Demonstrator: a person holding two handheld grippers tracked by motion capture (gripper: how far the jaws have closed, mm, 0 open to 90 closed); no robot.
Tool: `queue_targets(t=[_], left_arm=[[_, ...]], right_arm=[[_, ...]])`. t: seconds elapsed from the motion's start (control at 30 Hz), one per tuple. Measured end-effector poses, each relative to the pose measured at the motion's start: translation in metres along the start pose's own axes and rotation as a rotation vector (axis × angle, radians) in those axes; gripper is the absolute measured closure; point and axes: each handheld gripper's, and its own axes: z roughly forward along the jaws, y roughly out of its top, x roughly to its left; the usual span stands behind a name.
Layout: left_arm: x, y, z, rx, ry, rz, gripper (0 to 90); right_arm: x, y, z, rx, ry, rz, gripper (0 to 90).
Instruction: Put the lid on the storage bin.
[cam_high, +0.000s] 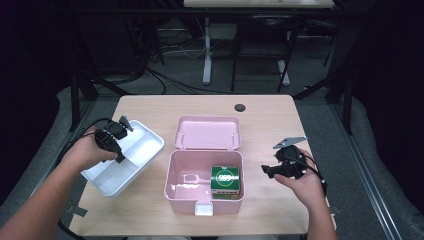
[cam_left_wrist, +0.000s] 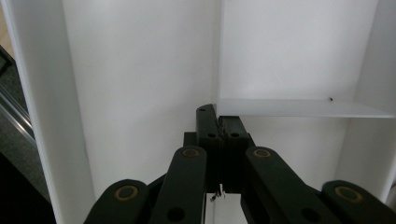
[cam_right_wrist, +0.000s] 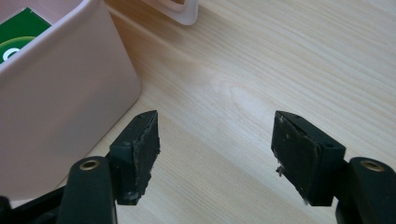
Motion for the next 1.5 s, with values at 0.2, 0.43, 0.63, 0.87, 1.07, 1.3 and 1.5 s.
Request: queue_targets(t=[0.2,0.43,0.63,0.87,1.07,1.3,1.5], left_arm=[[-0.011,0.004,-0.009,-0.001,0.026,0.101,89.4],[-0.028,0.011,-0.022,-0.013,0.067,0.218,89.3],[-0.045,0.02,-0.035,-0.026,0.075,0.311,89.4],[-0.066,0.035,-0.043,-0.025,0.077,0.405,89.3],[-0.084,0.05,-0.045,-0.037,0.065,0.478,89.4],[-0.104,0.063,-0.044,-0.046,0.061,0.558,89.4],[-0.121,0.072,-0.042,-0.044,0.056,0.611,89.4]], right_arm=[[0.0,0.0,-0.001,0.004,-0.023,0.002,32.0],[0.0,0.0,0.001,-0.003,-0.012,0.0,32.0],[0.0,-0.001,0.001,-0.001,-0.015,0.006,32.0],[-0.001,-0.001,0.001,-0.002,-0.011,0.01,32.0],[-0.002,-0.001,0.002,-0.001,-0.003,0.009,32.0],[-0.003,-0.002,0.002,0.0,-0.008,0.016,32.0],[-0.002,-0.002,0.002,0.0,-0.012,0.014,32.0]])
